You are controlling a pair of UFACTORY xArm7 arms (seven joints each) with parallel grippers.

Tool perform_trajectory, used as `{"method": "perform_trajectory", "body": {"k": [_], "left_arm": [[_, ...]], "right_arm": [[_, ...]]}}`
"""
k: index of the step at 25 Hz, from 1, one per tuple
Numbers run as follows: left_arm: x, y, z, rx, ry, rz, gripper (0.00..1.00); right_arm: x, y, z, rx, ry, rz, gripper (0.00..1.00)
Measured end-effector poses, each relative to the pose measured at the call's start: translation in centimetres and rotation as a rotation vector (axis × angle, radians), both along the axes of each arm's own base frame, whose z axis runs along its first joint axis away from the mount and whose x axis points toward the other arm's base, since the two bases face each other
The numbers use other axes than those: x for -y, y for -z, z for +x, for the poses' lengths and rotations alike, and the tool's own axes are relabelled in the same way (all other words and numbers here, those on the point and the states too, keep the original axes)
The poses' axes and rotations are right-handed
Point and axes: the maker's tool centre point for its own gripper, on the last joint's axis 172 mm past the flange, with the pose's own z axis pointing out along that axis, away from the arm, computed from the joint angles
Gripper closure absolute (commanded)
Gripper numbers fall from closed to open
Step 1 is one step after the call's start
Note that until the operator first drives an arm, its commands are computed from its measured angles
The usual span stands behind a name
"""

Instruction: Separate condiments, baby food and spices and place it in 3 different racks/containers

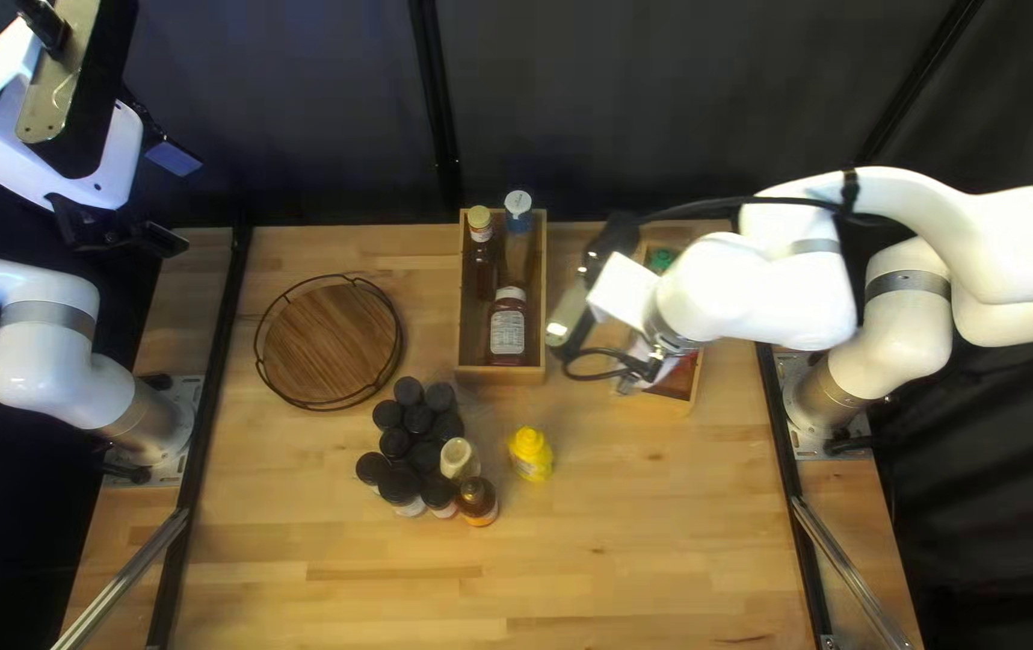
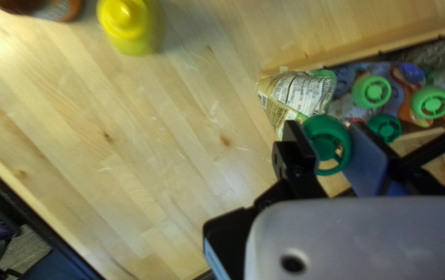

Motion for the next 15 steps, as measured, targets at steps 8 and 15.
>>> {"method": "perform_trajectory", "body": {"k": [8, 15], "left_arm": [[0.0, 0.0, 0.0, 0.000, 0.000, 0.000, 0.00], [0.0, 0.0, 0.0, 0.000, 0.000, 0.000, 0.00]], "right_arm": [[3.0, 2.5, -3.3, 0.007, -0.043, -0.060, 0.99], [3.5, 2.9, -4.4, -0.004, -0.064, -0.101, 1.00]]}}
